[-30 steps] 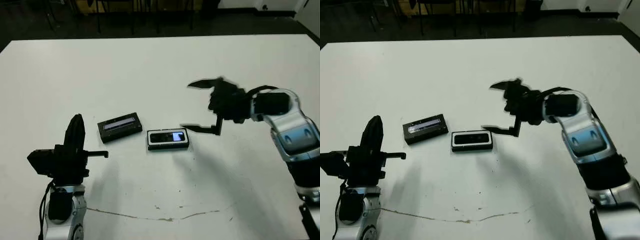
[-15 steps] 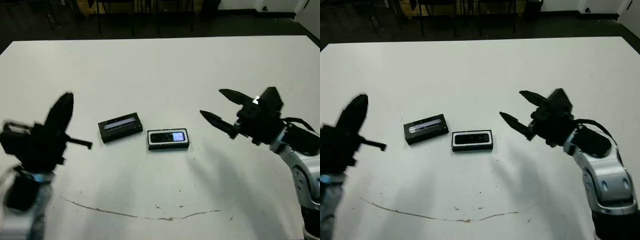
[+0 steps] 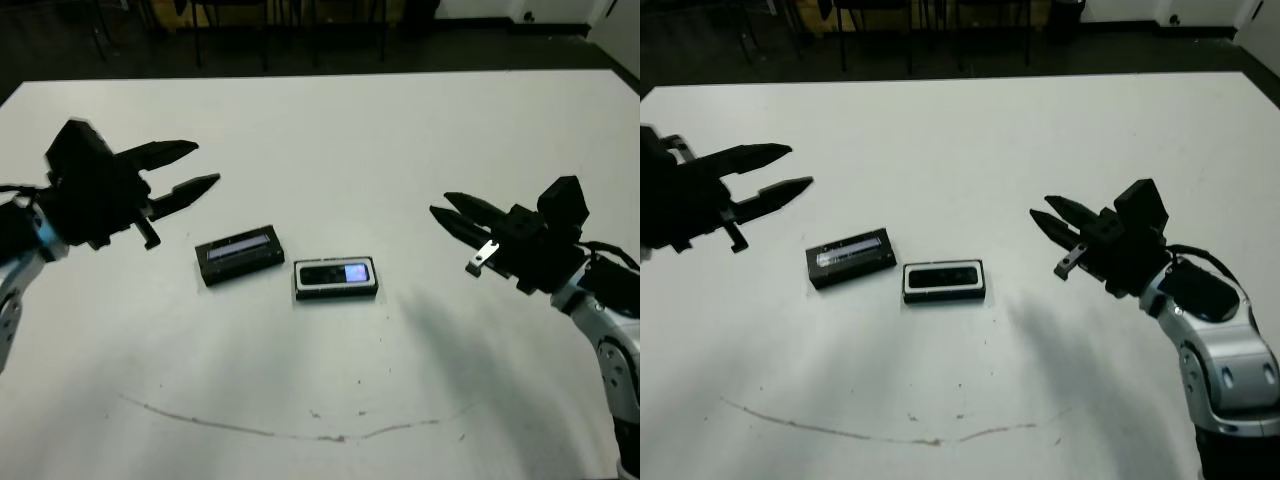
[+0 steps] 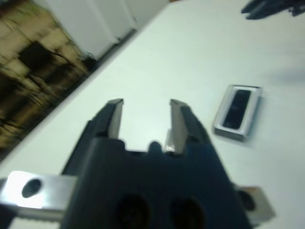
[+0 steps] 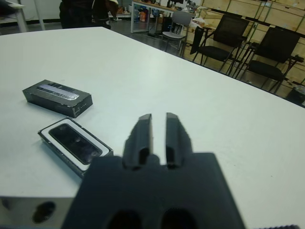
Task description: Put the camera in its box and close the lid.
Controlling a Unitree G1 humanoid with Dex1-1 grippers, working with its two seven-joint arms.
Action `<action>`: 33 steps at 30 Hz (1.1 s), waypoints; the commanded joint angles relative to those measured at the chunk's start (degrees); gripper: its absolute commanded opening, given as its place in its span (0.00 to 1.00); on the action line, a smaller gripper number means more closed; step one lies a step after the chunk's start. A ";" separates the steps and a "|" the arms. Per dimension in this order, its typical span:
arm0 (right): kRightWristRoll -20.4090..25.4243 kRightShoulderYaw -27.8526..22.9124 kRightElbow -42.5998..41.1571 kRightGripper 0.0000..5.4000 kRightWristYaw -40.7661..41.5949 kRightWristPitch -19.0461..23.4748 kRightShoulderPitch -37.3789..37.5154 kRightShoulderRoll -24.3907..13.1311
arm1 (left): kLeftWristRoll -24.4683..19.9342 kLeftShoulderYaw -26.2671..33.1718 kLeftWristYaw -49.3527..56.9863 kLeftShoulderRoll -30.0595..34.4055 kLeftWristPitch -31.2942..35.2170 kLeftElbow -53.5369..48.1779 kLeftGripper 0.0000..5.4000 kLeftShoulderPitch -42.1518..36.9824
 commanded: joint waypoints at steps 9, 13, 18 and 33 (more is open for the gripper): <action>0.42 0.36 1.57 0.00 -0.93 1.05 0.08 -1.14 | 0.90 -6.27 -17.70 -4.31 -9.35 23.11 0.84 -7.43; -0.07 0.59 1.72 0.00 -0.88 0.55 0.14 -1.58 | 1.50 -7.07 -21.02 -5.35 -11.21 27.15 0.98 -8.14; 0.09 0.78 2.23 0.00 -0.85 0.53 0.08 -1.66 | 3.86 -8.02 -21.58 -5.84 -13.27 29.08 1.00 -8.20; 0.08 1.09 3.95 0.00 -0.03 -2.64 1.34 -1.47 | 14.39 -12.27 -15.88 -7.13 -21.04 33.52 1.00 -8.09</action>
